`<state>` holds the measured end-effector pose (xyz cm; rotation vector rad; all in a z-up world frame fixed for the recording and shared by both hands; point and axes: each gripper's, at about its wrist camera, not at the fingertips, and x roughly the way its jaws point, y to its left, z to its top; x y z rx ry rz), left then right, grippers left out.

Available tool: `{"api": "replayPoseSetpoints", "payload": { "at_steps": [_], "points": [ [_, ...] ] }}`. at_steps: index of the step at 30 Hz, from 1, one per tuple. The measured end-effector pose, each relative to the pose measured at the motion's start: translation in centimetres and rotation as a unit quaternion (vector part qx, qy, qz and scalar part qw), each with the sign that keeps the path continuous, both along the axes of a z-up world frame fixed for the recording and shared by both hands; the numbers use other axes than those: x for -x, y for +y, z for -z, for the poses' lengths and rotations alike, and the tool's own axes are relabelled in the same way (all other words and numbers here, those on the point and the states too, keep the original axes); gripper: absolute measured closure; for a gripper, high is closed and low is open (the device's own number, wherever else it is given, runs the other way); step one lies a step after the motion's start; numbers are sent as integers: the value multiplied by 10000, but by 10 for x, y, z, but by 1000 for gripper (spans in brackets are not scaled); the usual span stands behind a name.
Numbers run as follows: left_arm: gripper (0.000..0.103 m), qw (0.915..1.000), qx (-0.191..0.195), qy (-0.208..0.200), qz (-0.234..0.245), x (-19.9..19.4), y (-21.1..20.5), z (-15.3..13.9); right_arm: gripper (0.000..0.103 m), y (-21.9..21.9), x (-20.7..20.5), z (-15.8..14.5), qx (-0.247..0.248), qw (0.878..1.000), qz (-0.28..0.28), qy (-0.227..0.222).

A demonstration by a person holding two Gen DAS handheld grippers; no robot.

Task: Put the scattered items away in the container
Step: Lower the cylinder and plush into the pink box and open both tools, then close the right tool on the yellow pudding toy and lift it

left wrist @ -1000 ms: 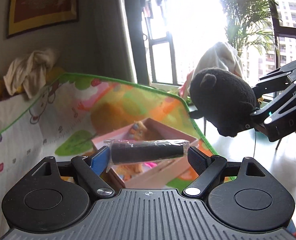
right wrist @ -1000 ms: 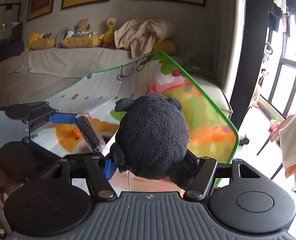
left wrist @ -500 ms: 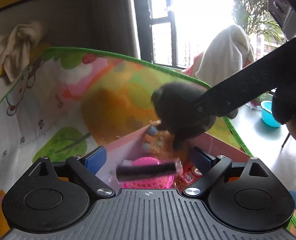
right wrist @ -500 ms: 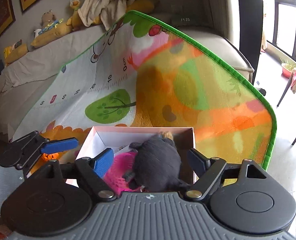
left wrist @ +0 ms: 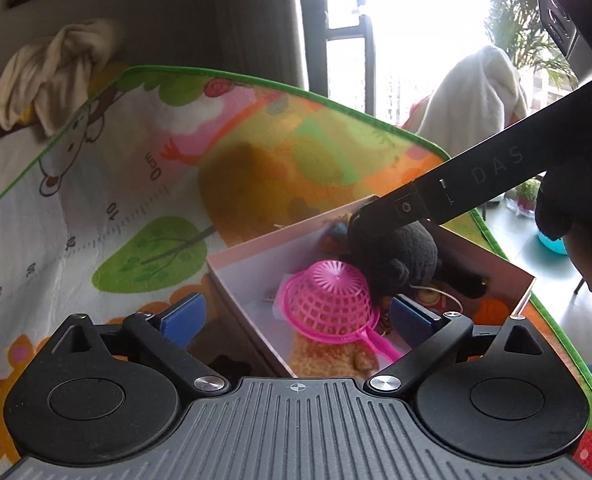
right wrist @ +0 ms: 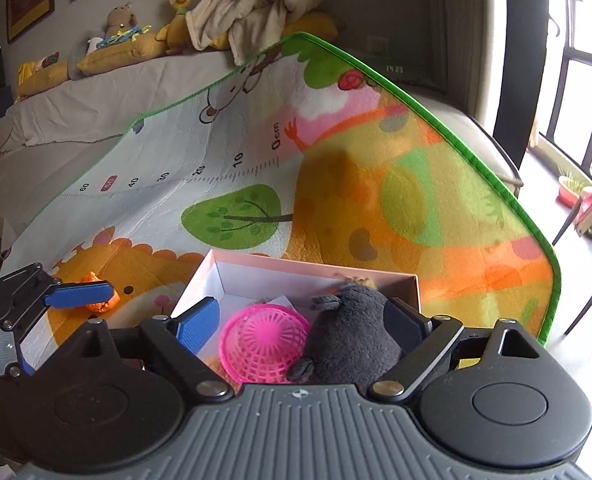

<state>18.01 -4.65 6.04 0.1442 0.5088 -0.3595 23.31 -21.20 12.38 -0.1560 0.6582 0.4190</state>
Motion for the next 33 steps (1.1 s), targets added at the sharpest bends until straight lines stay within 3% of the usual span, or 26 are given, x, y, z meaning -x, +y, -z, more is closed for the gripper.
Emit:
{"api": "replayPoseSetpoints", "payload": {
  "at_steps": [5, 9, 12, 14, 20, 29, 33],
  "points": [
    [0, 9980, 122, 78, -609, 46, 49, 15, 11, 42, 24, -3, 441, 9967, -485, -479],
    [0, 9914, 200, 209, -1276, 77, 92, 32, 5, 86, 37, 4, 848, 9884, -1096, -618],
    [0, 9830, 568, 318, -1717, 85, 121, 42, 5, 119, 42, 16, 1253, 9793, -1490, -556],
    [0, 9766, 908, 477, -1893, 84, 136, 47, 14, 136, 48, 26, 1612, 9696, -1771, -509],
    [0, 9688, 1526, 725, -1816, 81, 152, 53, 38, 168, 54, 56, 2530, 9415, -2211, -253],
    [0, 9647, 1702, 810, -1839, 80, 154, 56, 40, 189, 26, 86, 3030, 9288, -2128, 138],
    [0, 9643, 1722, 813, -1839, 80, 155, 57, 46, 190, 33, 88, 3006, 9287, -2165, 165]
  ]
}}
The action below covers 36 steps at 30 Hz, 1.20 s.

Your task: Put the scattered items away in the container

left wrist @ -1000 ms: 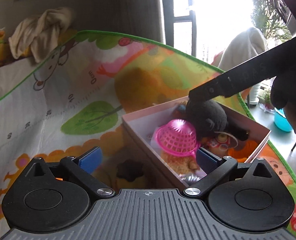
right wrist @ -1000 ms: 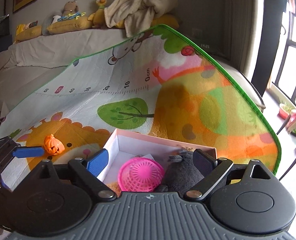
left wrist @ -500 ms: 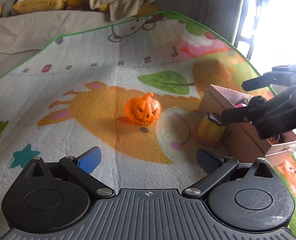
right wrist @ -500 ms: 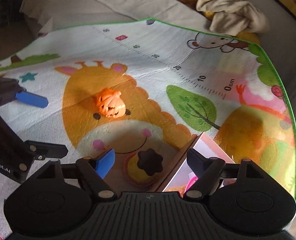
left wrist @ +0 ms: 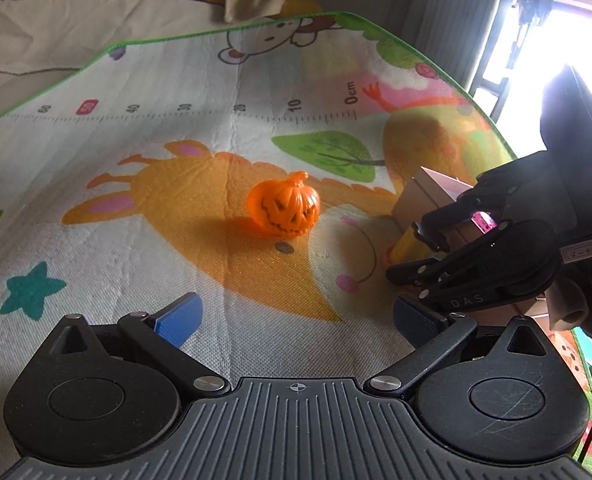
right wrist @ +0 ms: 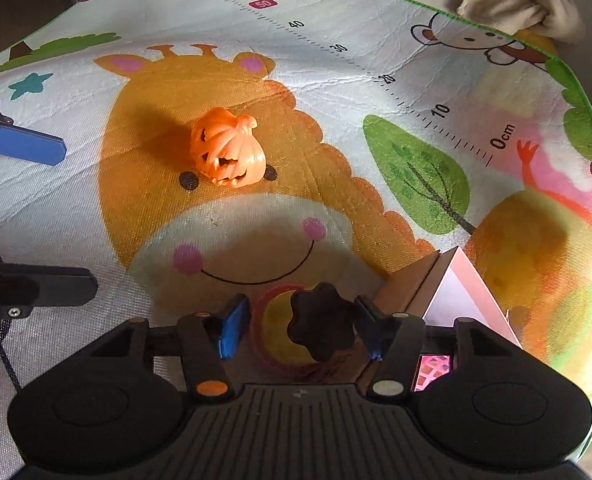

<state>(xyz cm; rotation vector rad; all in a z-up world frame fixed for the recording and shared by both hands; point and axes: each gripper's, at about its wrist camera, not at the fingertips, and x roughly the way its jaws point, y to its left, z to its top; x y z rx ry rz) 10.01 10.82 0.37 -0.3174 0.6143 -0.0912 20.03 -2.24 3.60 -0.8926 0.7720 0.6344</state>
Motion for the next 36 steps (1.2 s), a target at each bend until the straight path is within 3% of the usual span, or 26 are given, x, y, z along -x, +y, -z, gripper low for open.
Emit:
{"api": "replayPoseSetpoints", "payload": {
  "at_steps": [3, 4, 5, 9, 20, 24, 29, 33, 36],
  "points": [
    [0, 10000, 15, 3, -2, 0, 0, 0, 47, -5, 20, -7, -172, 9998, -103, 61],
    [0, 10000, 13, 5, -3, 0, 0, 0, 58, -8, 30, -11, -234, 9996, -176, 50],
    [0, 10000, 10, 6, -3, 0, -1, 0, 62, -11, 40, -15, -285, 9992, -266, 59],
    [0, 10000, 9, 10, -5, 0, 0, 0, 63, -29, 72, -28, -575, 9967, -451, 360],
    [0, 10000, -76, 51, -18, -1, -2, 0, 63, -67, 108, -17, -967, 9939, -415, 322],
    [0, 9998, -165, 83, -17, -2, -4, 0, 50, -84, 118, -5, -1299, 9912, -240, 122],
    [0, 9996, -276, 91, -25, -4, -7, -5, 17, -116, 126, 4, -2009, 9793, 246, -108],
    [0, 9946, -985, -111, 314, -25, -22, -30, 12, -133, 121, 9, -2401, 9669, 820, -258],
    [0, 9876, -1541, -109, 265, -52, -32, -37, 8, -144, 114, 8, -2868, 9502, 1215, -110]
  ]
}}
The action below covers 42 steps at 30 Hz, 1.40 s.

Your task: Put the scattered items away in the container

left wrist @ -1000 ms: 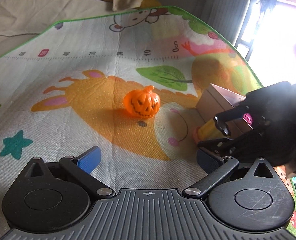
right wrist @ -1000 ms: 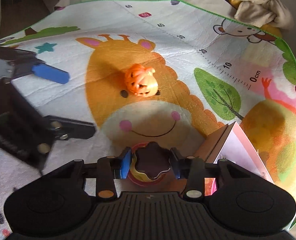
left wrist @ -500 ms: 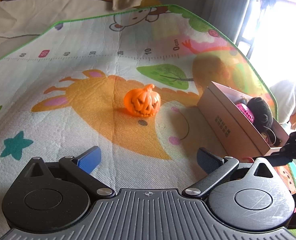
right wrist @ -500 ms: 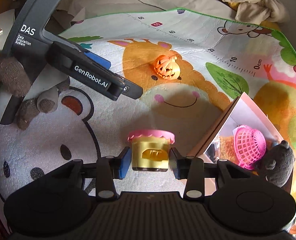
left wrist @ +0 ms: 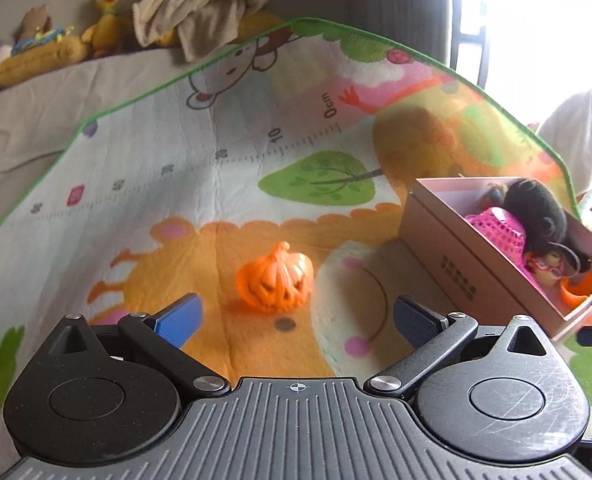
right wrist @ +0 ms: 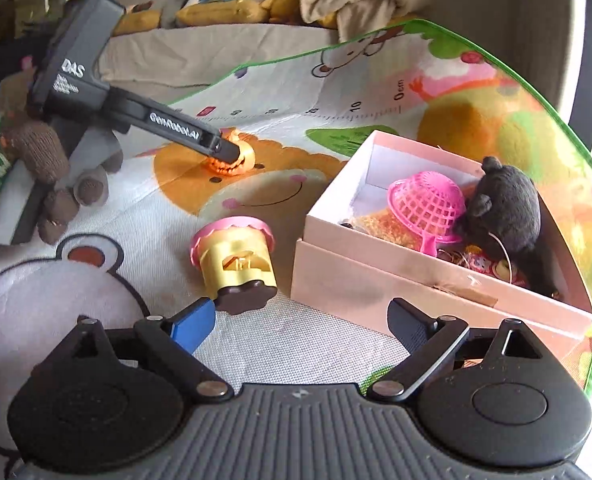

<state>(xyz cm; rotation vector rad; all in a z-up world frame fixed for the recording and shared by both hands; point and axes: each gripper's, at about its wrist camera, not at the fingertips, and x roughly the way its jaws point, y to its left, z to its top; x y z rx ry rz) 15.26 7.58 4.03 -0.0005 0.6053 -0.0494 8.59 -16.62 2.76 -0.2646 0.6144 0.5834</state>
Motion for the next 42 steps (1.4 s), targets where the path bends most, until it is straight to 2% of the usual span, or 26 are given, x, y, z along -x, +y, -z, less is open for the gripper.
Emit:
{"api": "replayPoseSetpoints", "payload": {
  "at_steps": [5, 7, 13, 15, 16, 18, 19, 22, 26, 30, 33, 34, 36, 38, 40, 42],
  "points": [
    [0, 9982, -35, 410, -428, -37, -5, 20, 0, -9, -4, 9, -514, 9975, 425, 245],
    [0, 9980, 1, 398, -485, -42, -7, 25, 0, -7, -7, 12, -407, 9970, 557, 346],
    [0, 9966, -274, 255, -727, -56, -14, 31, 0, -15, -12, 13, -675, 9947, 670, 395],
    [1, 9968, -232, 267, -710, -59, -13, 31, 0, -16, -13, 14, -726, 9944, 636, 425],
    [3, 9971, -243, 242, -680, -58, -13, 31, 0, -17, -13, 14, -743, 9941, 634, 462],
    [19, 9972, -360, 234, -605, -58, -15, 31, 0, -16, -17, 16, -740, 9935, 629, 588],
    [37, 9972, -387, 290, -565, -59, -15, 33, 0, -16, -19, 17, -738, 9930, 640, 664],
    [38, 9977, -294, 317, -523, -58, -12, 33, 0, -16, -23, 18, -754, 9916, 712, 768],
    [39, 9988, -236, 186, -397, -33, -13, 23, 0, -14, -24, 19, -725, 9923, 659, 760],
    [39, 9996, 110, 187, -163, 26, -12, 14, 0, -14, -22, 19, -757, 9927, 630, 693],
    [39, 9989, 369, 280, -2, 71, -16, 17, 0, -15, -16, 16, -778, 9939, 629, 463],
    [40, 9984, 449, 327, 45, 85, -17, 19, 2, -14, -12, 14, -710, 9951, 625, 301],
    [40, 9973, 612, 375, 126, 105, -20, 24, 15, -5, 2, 10, -412, 9978, 507, -90],
    [39, 9968, 691, 383, 155, 118, -22, 29, 34, 8, 14, 6, -70, 9989, 336, -311],
    [38, 9971, 678, 304, 138, 124, -23, 31, 40, 17, 20, 3, 45, 9992, 177, -354],
    [32, 9968, 749, 245, 163, 126, -22, 30, 41, 27, 24, 0, 182, 9985, 104, -509]
  ]
}}
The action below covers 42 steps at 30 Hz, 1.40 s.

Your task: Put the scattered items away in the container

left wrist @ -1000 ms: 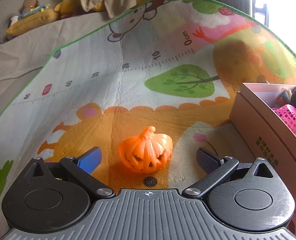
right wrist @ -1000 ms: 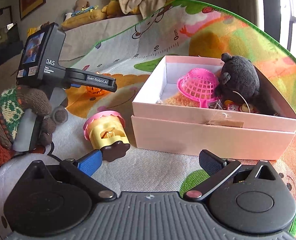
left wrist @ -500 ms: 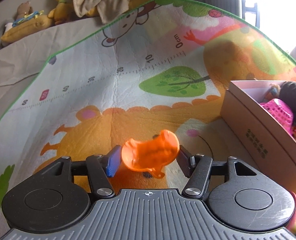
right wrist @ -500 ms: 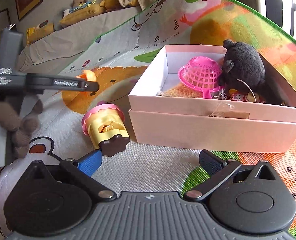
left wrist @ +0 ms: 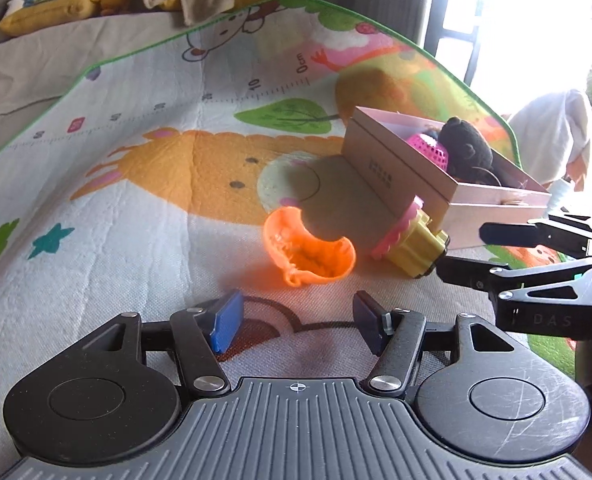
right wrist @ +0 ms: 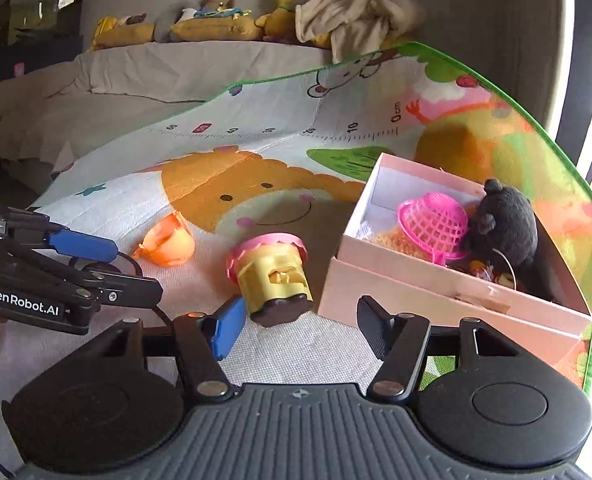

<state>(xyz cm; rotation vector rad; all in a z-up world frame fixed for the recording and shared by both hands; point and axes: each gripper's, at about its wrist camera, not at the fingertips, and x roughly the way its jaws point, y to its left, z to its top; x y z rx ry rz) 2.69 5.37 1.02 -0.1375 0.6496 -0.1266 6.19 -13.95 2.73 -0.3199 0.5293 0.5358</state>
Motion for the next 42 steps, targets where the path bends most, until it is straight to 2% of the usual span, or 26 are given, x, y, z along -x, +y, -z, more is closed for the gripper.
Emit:
{"api": "replayPoseSetpoints", "payload": {
  "at_steps": [2, 6, 9, 10, 15, 20, 24, 27, 32, 34, 37, 38, 42],
  "points": [
    [22, 10000, 53, -83, -13, 1, 2, 0, 41, 11, 3, 1, 192, 9997, -74, -130],
    [17, 9996, 221, -158, -124, 4, 8, 5, 45, 30, 0, 7, 584, 9978, -254, -199],
    [9, 9989, 319, -298, -178, 7, 11, 5, 56, 40, -4, 13, 827, 9961, -235, -185],
    [9, 9988, 312, -334, -161, 8, 10, 5, 65, 41, -5, 13, 893, 9955, -245, -184],
    [9, 9985, 391, -341, -153, 7, 11, 7, 65, 24, 4, -6, 1086, 9928, -498, 21],
    [8, 9980, 514, -325, -191, 7, 15, 8, 65, -10, 23, -31, 1715, 9810, -806, 405],
    [8, 9979, 480, -365, -217, 9, 14, 8, 65, -23, 35, -32, 2255, 9673, -1005, 575],
    [8, 9980, 480, -354, -230, 9, 14, 8, 65, -23, 39, -29, 2400, 9644, -1029, 422],
    [7, 9981, 450, -334, -259, 9, 14, 8, 49, -22, 31, -33, 1984, 9751, -943, 296],
    [7, 9981, 460, -310, -276, 8, 14, 8, 46, -26, 31, -35, 1813, 9794, -859, 247],
    [7, 9981, 464, -282, -276, 8, 15, 9, 28, -38, 35, -37, 1576, 9852, -652, 187],
    [7, 9982, 458, -276, -275, 8, 15, 9, 25, -44, 37, -37, 1485, 9868, -593, 251],
    [7, 9985, 421, -242, -268, 7, 14, 9, 22, -63, 47, -27, 1087, 9898, -550, 735]
  ]
}}
